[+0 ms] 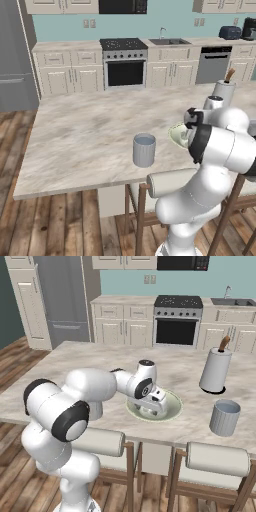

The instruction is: There are four ice cubes in the ice bowl. Place two ice cubes in each glass of water.

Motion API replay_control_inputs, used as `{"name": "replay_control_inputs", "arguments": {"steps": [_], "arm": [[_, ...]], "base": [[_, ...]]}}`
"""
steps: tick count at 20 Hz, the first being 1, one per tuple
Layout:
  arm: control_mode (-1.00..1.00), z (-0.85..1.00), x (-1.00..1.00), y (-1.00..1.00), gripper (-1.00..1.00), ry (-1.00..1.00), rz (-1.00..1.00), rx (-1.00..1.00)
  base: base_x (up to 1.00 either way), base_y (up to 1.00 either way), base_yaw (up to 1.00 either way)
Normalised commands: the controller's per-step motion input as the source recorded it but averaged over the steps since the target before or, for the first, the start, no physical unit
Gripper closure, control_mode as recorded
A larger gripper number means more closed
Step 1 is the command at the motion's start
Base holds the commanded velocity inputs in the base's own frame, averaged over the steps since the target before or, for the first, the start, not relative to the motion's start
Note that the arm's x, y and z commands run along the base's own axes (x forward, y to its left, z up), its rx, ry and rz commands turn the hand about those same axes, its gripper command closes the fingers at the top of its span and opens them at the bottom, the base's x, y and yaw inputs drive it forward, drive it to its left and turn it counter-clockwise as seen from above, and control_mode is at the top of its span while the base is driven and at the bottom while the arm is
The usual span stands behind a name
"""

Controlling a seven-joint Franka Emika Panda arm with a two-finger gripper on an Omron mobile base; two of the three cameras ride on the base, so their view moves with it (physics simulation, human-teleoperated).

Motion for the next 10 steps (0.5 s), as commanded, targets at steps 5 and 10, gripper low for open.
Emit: {"name": "replay_control_inputs", "arguments": {"steps": [5, 10], "arm": [[-1.00, -0.11, 0.22, -0.05, -1.00, 0.00, 0.00, 0.02], [-1.00, -0.08, 0.20, -0.06, -1.00, 0.00, 0.00, 0.01]], "base": [[0.00, 0.00, 0.00], [0.00, 0.00, 0.00]]}}
